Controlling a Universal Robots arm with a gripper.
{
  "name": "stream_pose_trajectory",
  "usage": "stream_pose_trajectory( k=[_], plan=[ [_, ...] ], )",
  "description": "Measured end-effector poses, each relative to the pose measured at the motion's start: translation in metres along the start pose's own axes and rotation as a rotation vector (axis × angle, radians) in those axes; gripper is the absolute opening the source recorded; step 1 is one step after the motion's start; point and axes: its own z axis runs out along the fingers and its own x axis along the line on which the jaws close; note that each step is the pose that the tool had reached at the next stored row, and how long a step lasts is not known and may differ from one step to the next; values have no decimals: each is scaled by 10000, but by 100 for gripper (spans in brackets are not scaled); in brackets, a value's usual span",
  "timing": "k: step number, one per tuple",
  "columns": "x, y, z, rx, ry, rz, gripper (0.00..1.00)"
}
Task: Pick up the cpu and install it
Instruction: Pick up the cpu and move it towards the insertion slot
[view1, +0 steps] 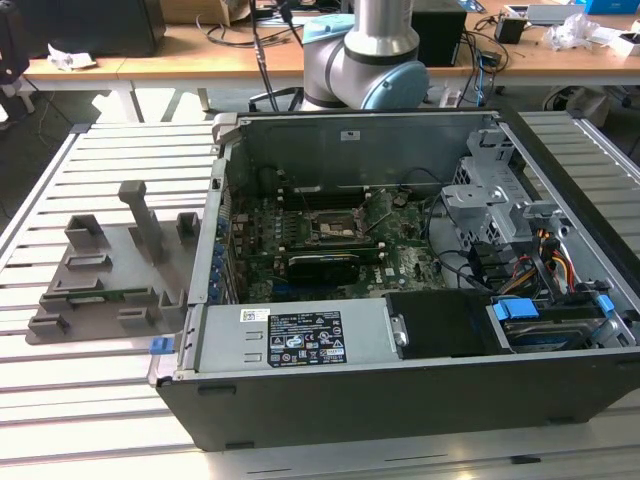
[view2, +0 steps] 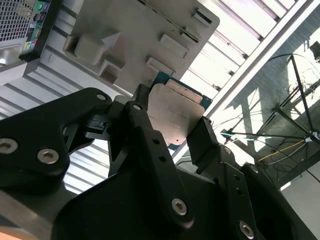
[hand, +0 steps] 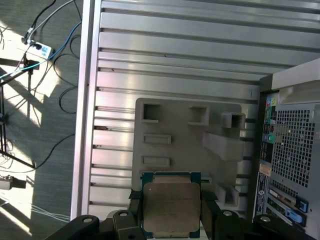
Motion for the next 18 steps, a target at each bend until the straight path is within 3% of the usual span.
stream_pose_trajectory(
  k=[7,18],
  plan=[
    [-107,-8,3,0,-1,0,55],
    [-358,-29,10,0,0,-1,55]
  ],
)
